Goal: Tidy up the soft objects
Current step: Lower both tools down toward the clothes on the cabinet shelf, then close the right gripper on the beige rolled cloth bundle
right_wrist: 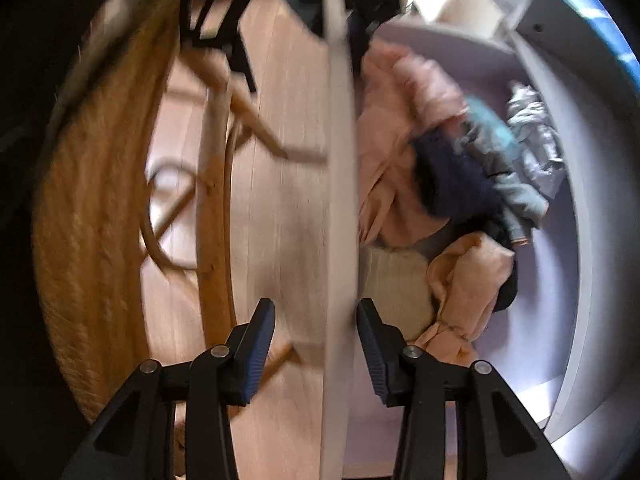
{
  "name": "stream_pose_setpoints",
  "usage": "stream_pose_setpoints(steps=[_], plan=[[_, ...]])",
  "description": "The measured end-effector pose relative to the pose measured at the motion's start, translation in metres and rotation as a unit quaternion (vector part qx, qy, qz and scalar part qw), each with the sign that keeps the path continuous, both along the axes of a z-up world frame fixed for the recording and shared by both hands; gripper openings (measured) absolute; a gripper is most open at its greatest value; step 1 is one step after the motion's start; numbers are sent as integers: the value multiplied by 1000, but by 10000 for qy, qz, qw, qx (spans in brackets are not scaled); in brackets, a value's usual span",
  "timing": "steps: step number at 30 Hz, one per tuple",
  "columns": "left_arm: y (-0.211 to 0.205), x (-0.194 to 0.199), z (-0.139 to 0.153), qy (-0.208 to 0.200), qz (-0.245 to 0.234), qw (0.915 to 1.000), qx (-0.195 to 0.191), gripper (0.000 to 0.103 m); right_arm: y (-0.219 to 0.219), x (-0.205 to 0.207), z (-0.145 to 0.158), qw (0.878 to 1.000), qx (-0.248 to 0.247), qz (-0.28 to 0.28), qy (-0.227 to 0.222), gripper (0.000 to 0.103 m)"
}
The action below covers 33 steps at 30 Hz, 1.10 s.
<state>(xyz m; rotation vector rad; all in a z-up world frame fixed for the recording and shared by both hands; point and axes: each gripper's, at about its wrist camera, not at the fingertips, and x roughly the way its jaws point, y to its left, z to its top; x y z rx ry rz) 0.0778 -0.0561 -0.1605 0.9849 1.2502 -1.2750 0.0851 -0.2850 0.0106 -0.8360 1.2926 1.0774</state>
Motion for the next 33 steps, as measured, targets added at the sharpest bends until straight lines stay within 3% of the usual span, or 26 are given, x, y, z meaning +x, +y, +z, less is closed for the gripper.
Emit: stream_pose_setpoints(steps=[3,5,7,9,12,14,18,22,29,33], plan=[[2,36,42,93,802,9931,-850,77,-12,19,34,9969,560,-505,-240,43],[2,54,55,-205,1234,9861,-1092,80,-19,33,47,9917,767,-857,-573,43],[3,63,51,-652,1529,9810,-1000,83,-23,43,47,9867,567,-1085,-1067,43],[3,67,38,-885,1550,9816,-682,83,-24,50,29,9832,60,-1193,-1377,43],[-1,54,11,-1206,1172,9857,-66,83,-28,51,11,9845,-343,-1100,-1321,43],[2,44,-2,-1377,1072,9846,95,84,-27,46,-2,9868,-537,-933,-1212,43],[6,55,-5,-1132,1299,9849,179,83,-23,36,-22,9895,-784,-705,-986,43],[11,62,-2,-870,1329,9872,131,74,-21,29,-26,9939,-652,-646,-615,34],[9,52,-5,-694,1218,9901,121,68,-13,9,-25,9965,-639,-345,-410,7],[-7,49,-8,-616,1003,9928,207,68,-9,-4,-23,9973,-663,-188,-270,5]])
